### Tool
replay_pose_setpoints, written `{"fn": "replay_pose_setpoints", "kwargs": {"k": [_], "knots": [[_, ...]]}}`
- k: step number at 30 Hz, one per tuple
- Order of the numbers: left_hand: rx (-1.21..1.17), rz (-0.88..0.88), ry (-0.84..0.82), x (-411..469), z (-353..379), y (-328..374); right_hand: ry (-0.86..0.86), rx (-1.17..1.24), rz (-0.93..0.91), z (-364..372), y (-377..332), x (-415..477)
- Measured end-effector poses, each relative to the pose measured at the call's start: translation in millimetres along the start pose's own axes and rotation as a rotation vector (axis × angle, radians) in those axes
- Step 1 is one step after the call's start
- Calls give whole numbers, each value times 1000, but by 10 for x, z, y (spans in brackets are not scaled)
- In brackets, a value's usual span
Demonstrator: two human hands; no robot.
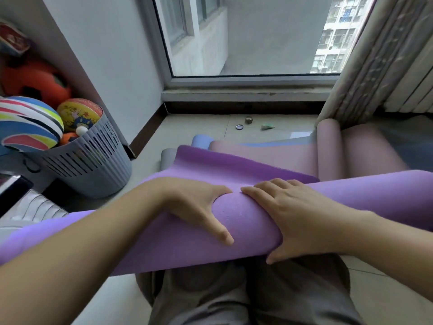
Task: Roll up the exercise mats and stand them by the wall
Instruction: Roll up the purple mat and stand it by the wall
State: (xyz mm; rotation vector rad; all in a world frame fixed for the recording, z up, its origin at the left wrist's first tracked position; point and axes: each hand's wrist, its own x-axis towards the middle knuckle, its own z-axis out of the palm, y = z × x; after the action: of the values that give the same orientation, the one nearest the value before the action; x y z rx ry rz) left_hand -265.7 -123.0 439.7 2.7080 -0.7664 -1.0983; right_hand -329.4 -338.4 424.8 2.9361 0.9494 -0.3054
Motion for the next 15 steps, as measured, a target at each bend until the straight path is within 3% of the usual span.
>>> {"fn": "replay_pose_setpoints", "kwargs": {"k": [2,7,9,15], "knots": [[-17,-21,20,-7,-38,-25,-2,26,13,19,15,85],[326,9,419,-109,279,155,-113,189,44,-106,245,338],[426,-13,466,-55,438,199,-146,235,41,-130,322,405],[391,71,575,-37,291,126,-118,180,50,-160,296,377]]}}
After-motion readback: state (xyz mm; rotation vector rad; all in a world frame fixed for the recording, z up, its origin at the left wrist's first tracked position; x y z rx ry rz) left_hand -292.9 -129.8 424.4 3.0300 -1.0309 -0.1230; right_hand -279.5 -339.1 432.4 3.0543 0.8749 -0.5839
